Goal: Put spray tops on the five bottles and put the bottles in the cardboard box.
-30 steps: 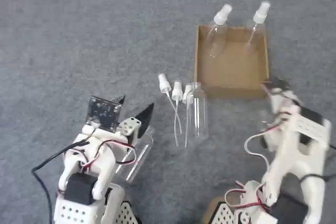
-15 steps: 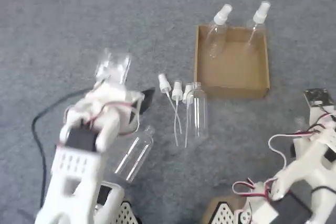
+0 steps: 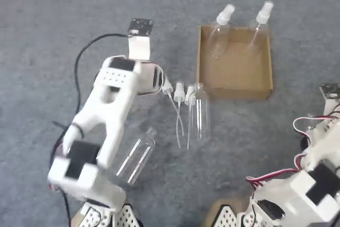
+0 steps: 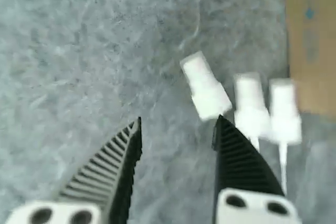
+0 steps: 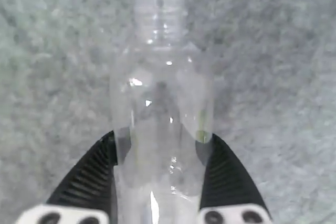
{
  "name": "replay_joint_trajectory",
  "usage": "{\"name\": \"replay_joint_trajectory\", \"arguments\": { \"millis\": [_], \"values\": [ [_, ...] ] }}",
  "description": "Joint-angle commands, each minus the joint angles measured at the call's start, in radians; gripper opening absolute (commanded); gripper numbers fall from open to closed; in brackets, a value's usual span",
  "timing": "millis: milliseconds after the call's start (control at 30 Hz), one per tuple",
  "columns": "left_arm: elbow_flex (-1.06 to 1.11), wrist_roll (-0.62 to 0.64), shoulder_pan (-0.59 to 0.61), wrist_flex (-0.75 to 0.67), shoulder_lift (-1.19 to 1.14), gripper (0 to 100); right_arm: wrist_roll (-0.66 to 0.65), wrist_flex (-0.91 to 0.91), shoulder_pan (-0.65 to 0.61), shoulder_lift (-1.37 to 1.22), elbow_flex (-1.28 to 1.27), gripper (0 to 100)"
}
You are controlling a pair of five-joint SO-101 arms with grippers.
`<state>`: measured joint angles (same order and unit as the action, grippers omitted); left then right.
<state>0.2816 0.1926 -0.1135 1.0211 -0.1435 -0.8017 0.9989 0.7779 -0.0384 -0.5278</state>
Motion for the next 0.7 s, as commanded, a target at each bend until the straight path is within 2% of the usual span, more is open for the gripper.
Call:
{"name": "replay_joint_trajectory", "arguments": {
  "millis": [0, 200, 500, 667],
  "values": [
    [-0.185, 0.048, -0.034, 0.009, -0.137, 20, 0.009, -0.019, 0.007, 0.012, 0.08, 1.7],
    [-0.288, 0.097, -0.069, 0.011, -0.29, 20, 0.006, -0.053, -0.01, 0.012, 0.08, 1.7],
    [-0.357, 0.114, -0.061, 0.051, -0.364, 19, 0.006, -0.054, -0.01, 0.012, 0.074, 1.7],
    [-0.384, 0.109, -0.061, 0.052, -0.408, 12, 0.006, -0.054, -0.005, 0.012, 0.074, 1.7]
  ]
}}
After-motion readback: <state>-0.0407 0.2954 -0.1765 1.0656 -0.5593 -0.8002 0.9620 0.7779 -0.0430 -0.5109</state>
